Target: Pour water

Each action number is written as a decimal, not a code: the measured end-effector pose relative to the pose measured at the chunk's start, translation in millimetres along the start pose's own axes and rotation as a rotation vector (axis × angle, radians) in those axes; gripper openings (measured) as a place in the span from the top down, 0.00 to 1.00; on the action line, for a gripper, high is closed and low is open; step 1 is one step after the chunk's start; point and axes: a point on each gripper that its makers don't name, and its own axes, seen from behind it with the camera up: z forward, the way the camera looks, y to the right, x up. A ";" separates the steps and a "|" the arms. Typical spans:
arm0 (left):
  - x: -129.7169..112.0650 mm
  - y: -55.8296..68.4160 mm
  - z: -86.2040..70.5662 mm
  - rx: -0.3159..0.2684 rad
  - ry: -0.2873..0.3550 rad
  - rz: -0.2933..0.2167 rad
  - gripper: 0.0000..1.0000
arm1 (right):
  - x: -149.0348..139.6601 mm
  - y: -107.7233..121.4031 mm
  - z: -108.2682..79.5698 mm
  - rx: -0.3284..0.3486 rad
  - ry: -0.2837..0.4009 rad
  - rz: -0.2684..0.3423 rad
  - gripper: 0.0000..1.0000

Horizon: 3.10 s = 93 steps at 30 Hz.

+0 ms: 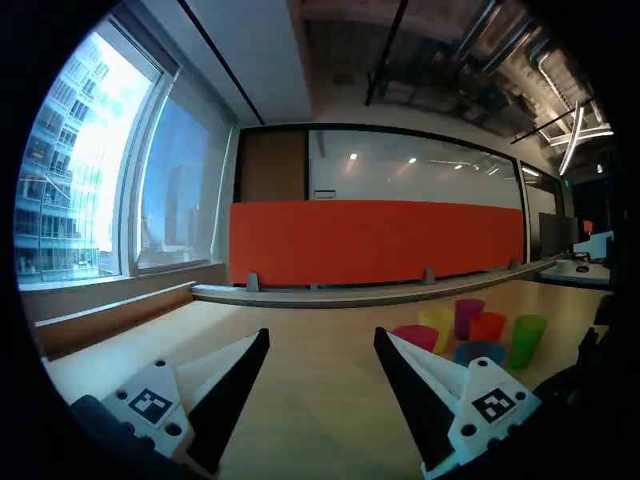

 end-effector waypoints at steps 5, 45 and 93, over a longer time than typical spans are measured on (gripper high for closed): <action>-3.5 -5.3 0.3 0.009 -0.007 -0.006 0.03 | 0.6 1.2 0.3 -0.002 0.000 -0.005 0.00; -15.9 -8.4 4.5 0.013 -0.053 0.000 0.03 | 5.1 -3.4 -5.8 0.015 0.046 -0.019 0.00; -15.9 -7.5 4.8 0.012 -0.053 -0.001 0.03 | -55.4 20.2 11.5 -0.006 0.055 -0.017 0.00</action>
